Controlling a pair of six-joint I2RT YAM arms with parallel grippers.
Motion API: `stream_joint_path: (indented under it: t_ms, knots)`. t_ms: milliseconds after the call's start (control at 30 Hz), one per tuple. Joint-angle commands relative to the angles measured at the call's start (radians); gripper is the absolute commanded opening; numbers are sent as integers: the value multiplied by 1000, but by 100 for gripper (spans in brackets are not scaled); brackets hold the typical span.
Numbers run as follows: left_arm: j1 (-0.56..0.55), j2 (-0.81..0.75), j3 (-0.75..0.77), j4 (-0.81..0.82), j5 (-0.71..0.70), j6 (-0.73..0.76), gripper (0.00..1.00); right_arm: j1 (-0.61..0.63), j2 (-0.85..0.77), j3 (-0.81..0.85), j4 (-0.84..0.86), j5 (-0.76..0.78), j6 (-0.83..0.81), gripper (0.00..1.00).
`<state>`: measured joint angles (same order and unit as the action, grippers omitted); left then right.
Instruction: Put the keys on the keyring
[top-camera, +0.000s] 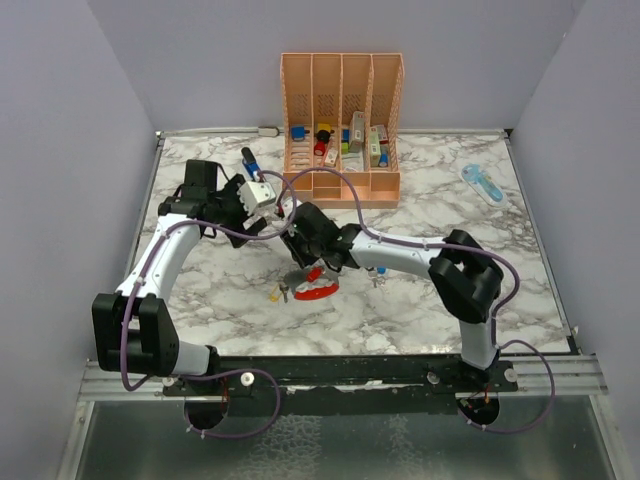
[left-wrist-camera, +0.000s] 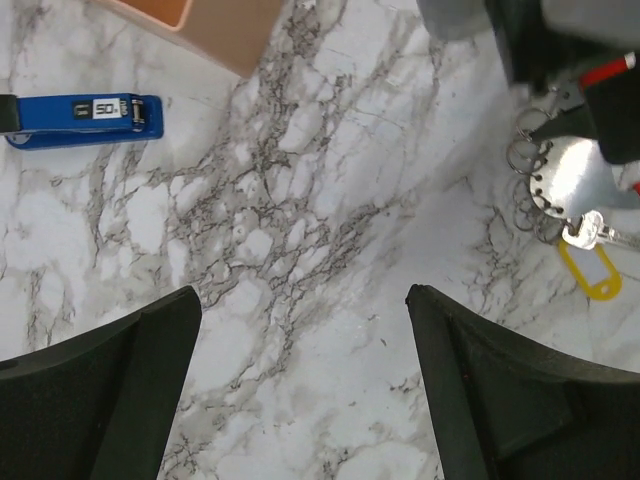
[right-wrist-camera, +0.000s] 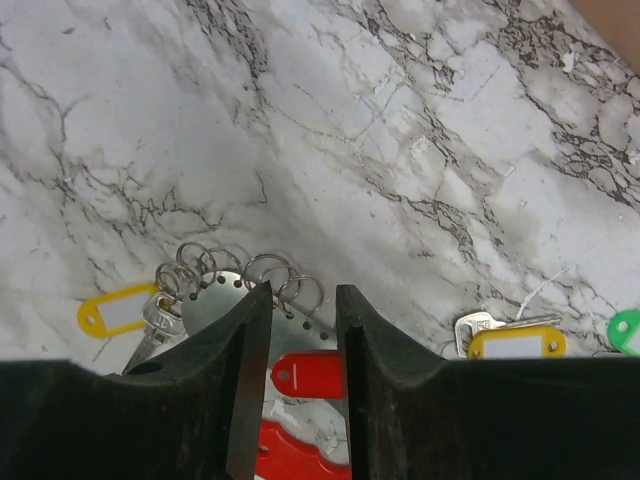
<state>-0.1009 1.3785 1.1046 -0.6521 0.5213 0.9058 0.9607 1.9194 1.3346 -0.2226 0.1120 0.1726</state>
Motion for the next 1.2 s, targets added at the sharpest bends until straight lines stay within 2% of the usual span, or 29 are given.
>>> stream_joint_path:
  t_ms: [0,200,567,767,1033,1167]
  knots:
    - [13,-21,5,134,-20,-173,88,4,82,122,-136,56,13,32]
    - [13,-19,1,160,-14,-204,88,3,142,187,-242,98,46,32]
    - [13,-19,-11,166,14,-217,87,-24,162,144,-247,58,36,29]
    - [13,-15,-14,178,17,-219,87,-25,153,114,-257,42,36,23]
    - [14,-14,-17,193,17,-231,87,-26,123,91,-284,65,58,5]
    - [13,-12,-16,195,21,-235,87,-26,84,77,-283,78,73,1]
